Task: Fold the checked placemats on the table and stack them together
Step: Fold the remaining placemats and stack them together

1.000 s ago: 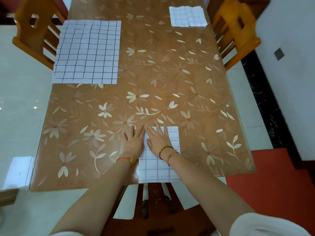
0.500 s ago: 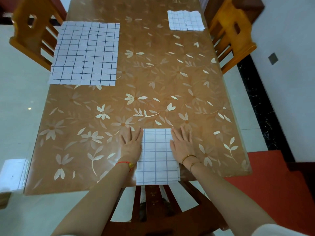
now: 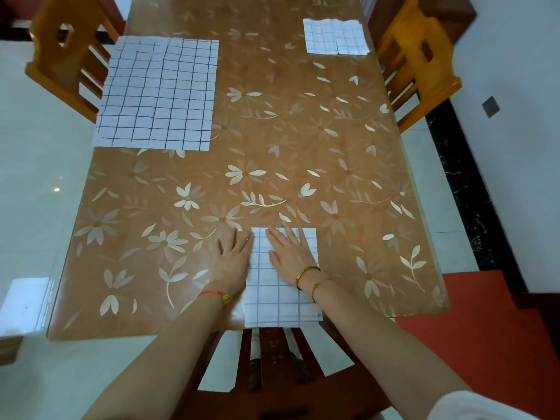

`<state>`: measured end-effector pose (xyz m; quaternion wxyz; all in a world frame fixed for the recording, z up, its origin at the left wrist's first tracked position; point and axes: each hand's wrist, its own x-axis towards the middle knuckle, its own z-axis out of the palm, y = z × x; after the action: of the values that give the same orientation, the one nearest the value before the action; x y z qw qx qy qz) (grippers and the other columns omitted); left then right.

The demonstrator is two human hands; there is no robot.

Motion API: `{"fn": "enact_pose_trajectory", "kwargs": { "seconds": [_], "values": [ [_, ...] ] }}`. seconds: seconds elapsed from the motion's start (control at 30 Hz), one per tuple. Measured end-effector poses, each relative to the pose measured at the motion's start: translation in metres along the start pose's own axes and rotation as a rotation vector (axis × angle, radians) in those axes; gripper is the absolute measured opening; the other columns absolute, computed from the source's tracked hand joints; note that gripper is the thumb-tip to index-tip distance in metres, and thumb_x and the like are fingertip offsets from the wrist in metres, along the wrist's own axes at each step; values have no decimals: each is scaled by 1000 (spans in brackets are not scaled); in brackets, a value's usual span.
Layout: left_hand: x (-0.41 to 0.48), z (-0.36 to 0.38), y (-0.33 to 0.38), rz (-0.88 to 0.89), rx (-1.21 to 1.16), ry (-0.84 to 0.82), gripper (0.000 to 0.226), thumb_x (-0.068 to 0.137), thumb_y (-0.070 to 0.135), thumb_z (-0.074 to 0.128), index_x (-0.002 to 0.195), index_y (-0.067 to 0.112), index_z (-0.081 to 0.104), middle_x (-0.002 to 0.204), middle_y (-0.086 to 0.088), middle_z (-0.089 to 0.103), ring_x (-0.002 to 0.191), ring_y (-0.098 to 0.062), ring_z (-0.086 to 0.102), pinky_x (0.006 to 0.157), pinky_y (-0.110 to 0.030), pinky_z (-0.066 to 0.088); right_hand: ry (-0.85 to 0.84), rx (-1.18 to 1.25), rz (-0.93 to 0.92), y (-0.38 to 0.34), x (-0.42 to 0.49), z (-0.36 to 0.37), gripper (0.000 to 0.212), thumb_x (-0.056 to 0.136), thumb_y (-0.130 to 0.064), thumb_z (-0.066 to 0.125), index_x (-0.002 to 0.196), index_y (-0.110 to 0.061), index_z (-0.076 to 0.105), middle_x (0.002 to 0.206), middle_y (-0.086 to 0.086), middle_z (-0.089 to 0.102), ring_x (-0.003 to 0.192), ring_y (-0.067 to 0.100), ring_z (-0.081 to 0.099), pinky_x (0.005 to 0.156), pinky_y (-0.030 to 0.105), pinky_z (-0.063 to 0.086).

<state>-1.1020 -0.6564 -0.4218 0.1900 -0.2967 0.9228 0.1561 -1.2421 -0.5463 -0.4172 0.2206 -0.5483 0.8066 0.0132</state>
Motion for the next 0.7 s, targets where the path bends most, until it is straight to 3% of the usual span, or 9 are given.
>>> {"fn": "enact_pose_trajectory", "kwargs": {
  "seconds": [0.3,0.4,0.47,0.53,0.6,0.7],
  "values": [
    [-16,0,-8,72,75,-90,62,105,27,29,158,20,-2,165,9,-7,152,-29,-10,118,-62,1,-87,13,41,1,5,-1,54,104,-33,18,156,-23,8,163,-12,4,150,21,-12,121,50,-5],
    [-42,8,-16,172,157,-68,69,98,25,53,157,18,18,165,3,16,151,-32,14,113,-64,22,-103,15,40,3,5,-1,54,104,-33,18,156,-23,6,163,-13,2,149,22,-13,120,50,-5],
    [-60,16,-22,213,245,-88,87,74,28,80,149,14,39,156,-1,38,142,-34,38,100,-64,41,-116,25,39,4,5,-1,54,104,-32,18,156,-24,5,163,-13,0,149,22,-13,120,51,-4],
    [-76,22,-28,246,287,-111,96,59,30,88,144,12,48,151,-2,46,136,-35,46,95,-63,46,-127,33,36,5,5,-2,54,104,-32,19,156,-24,4,163,-14,-1,149,23,-13,120,51,-3],
    [-89,25,-32,283,324,-96,98,56,26,90,144,11,49,152,-3,45,139,-36,42,96,-63,47,-129,30,33,5,5,-3,55,104,-32,20,156,-23,4,163,-13,-2,149,24,-13,120,52,-4],
    [-104,41,-40,285,329,-116,97,78,25,76,156,19,20,164,2,18,150,-34,-5,108,-66,33,-140,27,40,4,4,-3,55,104,-33,20,156,-23,4,163,-13,-3,149,25,-13,119,53,-6]
  ]
}}
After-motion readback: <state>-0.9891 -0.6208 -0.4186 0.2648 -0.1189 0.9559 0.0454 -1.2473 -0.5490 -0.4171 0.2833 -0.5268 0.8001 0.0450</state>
